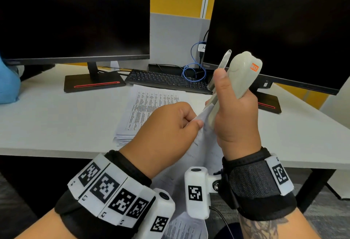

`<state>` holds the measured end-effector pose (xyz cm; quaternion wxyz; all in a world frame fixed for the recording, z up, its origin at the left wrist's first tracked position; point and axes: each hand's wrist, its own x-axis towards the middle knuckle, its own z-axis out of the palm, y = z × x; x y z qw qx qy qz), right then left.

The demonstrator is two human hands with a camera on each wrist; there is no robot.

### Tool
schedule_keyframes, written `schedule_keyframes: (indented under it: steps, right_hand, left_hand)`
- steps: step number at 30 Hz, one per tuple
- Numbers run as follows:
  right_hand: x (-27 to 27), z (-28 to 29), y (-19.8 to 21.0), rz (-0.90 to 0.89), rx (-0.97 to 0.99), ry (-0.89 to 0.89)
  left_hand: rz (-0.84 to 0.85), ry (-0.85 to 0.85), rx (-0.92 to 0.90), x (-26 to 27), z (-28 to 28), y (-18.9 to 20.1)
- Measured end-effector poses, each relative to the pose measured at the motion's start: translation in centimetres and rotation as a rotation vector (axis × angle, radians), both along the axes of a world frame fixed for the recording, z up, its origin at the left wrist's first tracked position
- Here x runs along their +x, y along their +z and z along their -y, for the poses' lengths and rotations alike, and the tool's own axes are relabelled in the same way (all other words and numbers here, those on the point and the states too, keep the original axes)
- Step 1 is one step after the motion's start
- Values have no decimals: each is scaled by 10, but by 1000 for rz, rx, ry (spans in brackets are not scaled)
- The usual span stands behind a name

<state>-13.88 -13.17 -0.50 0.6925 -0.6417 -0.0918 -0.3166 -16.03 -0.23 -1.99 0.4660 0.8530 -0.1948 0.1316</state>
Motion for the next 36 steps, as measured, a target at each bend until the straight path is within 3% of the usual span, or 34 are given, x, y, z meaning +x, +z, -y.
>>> schedule_keyframes:
  steps: [7, 14, 19, 23, 30, 36]
  right_hand:
    - [-4, 5, 4, 8, -60, 19]
    - [-17, 13, -8, 227, 69, -55]
    - [-18, 15, -15, 280, 29, -73]
    - [-18, 14, -17, 271, 51, -87]
    - [-16, 6, -4, 159, 118, -57]
    - [-12, -3, 10, 90, 83, -68]
  left_hand:
    - [-32, -84, -184, -2, 3, -3]
    - [333, -8, -315, 6, -17, -13]
    - [428, 0, -287, 6, -18, -16]
    - [389, -8, -315, 5, -18, -16]
    - [106, -37, -456, 3, -10, -10]
    - [68, -65, -521, -2, -3, -8]
